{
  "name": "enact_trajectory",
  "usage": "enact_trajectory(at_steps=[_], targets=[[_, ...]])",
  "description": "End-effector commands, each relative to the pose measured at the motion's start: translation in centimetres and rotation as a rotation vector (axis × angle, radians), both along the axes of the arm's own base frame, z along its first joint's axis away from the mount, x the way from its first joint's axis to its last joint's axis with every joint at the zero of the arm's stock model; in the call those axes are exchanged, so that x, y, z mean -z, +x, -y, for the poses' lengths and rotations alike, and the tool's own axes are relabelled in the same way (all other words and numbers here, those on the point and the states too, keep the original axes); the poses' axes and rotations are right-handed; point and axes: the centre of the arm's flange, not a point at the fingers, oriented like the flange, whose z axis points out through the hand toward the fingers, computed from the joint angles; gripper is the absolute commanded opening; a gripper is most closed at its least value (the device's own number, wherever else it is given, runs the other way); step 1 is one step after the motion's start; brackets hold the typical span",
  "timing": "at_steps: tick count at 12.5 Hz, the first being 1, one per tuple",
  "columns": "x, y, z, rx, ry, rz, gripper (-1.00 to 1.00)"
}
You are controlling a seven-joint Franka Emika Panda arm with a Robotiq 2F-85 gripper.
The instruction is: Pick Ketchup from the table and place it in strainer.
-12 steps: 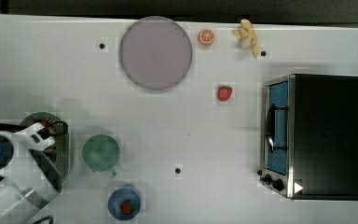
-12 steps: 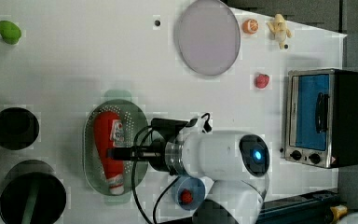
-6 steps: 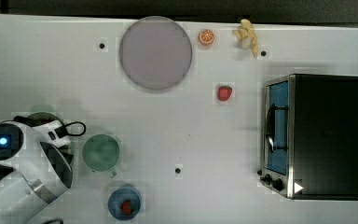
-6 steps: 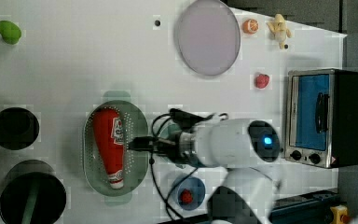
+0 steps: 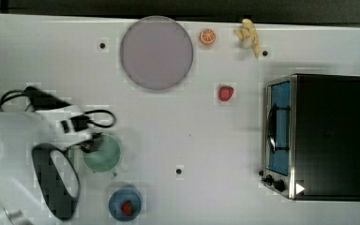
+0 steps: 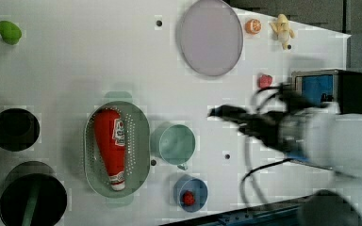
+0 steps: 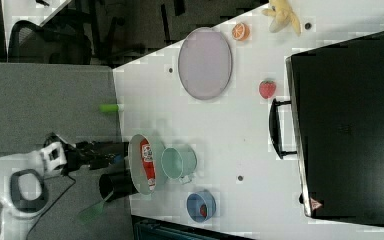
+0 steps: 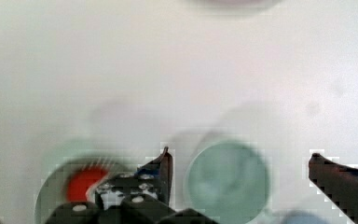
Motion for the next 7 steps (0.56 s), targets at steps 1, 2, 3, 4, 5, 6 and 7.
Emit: enact_trajectory(at_steps=[1, 2, 3, 4, 5, 6, 7], targets=[[-4.2, 3.3, 11.6, 0.302, -0.015, 0.003, 1.00], [-6.0, 3.5, 14.6, 0.367, -0.007, 0.007, 1.00], [-7.5, 3.6, 17.3, 0.429, 0.012, 0.002, 1.00], [-8.8, 3.6, 19.9, 0.484, 0.031, -0.006, 1.00], [-10.1, 3.7, 22.2, 0.522, 0.043, -0.013, 1.00], [-11.3, 3.7, 24.0, 0.547, 0.048, -0.020, 1.00], [-12.6, 3.7, 25.1, 0.567, 0.053, -0.021, 1.00]])
